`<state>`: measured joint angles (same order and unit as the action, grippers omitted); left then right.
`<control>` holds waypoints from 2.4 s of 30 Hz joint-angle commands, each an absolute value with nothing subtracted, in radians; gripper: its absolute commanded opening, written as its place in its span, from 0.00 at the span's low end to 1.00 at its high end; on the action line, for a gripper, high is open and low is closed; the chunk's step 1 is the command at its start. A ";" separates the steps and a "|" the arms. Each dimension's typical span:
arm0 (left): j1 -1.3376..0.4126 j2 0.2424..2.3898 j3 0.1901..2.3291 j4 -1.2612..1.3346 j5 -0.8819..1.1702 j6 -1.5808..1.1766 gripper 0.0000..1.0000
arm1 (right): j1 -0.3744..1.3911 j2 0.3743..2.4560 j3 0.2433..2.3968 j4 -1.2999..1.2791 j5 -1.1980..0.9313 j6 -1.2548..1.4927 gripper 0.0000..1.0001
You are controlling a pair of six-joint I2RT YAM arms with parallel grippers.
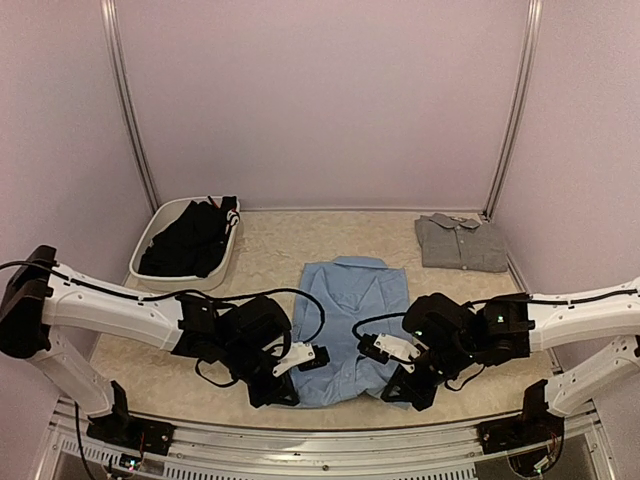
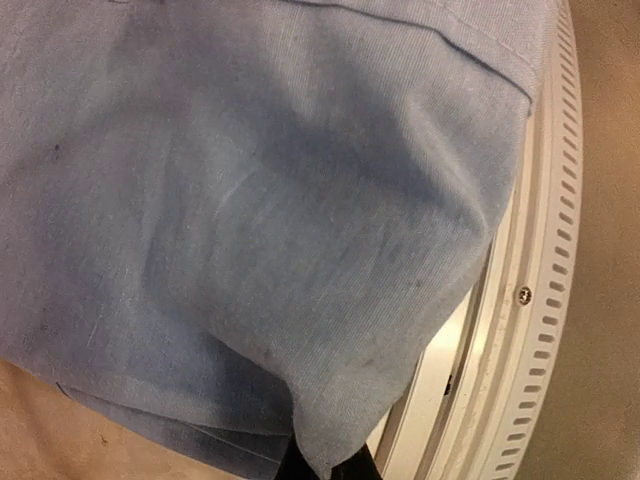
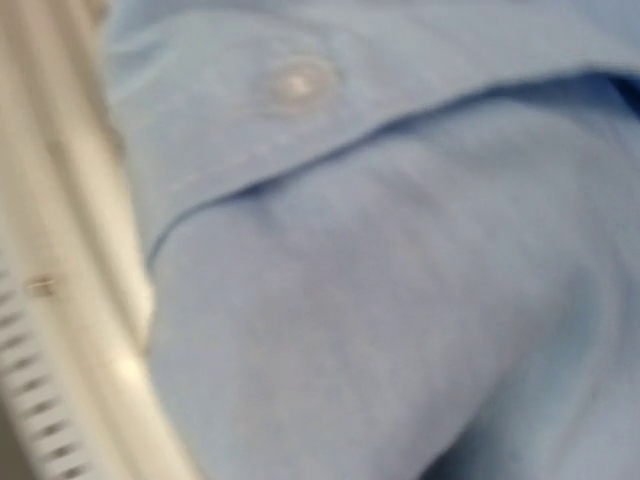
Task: Fold and stack the long sleeve shirts
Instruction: Fold the 2/3-rectangle-folded shirt at the center of the board.
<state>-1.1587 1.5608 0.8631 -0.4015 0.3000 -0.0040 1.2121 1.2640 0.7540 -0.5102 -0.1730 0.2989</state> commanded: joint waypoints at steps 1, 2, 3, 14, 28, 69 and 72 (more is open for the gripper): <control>-1.160 1.482 0.871 -0.429 0.404 -0.064 0.00 | 1.225 1.150 0.767 -0.577 -0.316 0.342 0.00; -1.151 1.460 0.886 -0.434 0.418 -0.059 0.00 | 1.223 1.136 0.781 -0.585 -0.316 0.337 0.00; -1.133 1.445 0.905 -0.439 0.442 -0.051 0.00 | 1.217 1.125 0.793 -0.593 -0.311 0.336 0.00; -0.933 1.553 1.134 -0.593 0.591 0.100 0.00 | 0.958 1.092 0.780 -0.595 -0.384 0.311 0.00; -0.759 1.899 1.512 -0.746 0.786 0.294 0.00 | 0.706 1.165 0.806 -0.562 -0.477 0.274 0.00; -0.817 1.487 1.139 -0.774 0.755 0.219 0.00 | 0.922 1.114 0.595 -0.160 -0.801 0.621 0.00; -0.809 1.441 1.136 -0.774 0.758 0.213 0.00 | 0.927 1.099 0.593 -0.151 -0.800 0.637 0.00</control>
<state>-0.8177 1.5105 1.1416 -0.7521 0.7681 0.2325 0.9115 1.1160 0.5945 -0.1753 -0.7925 0.6044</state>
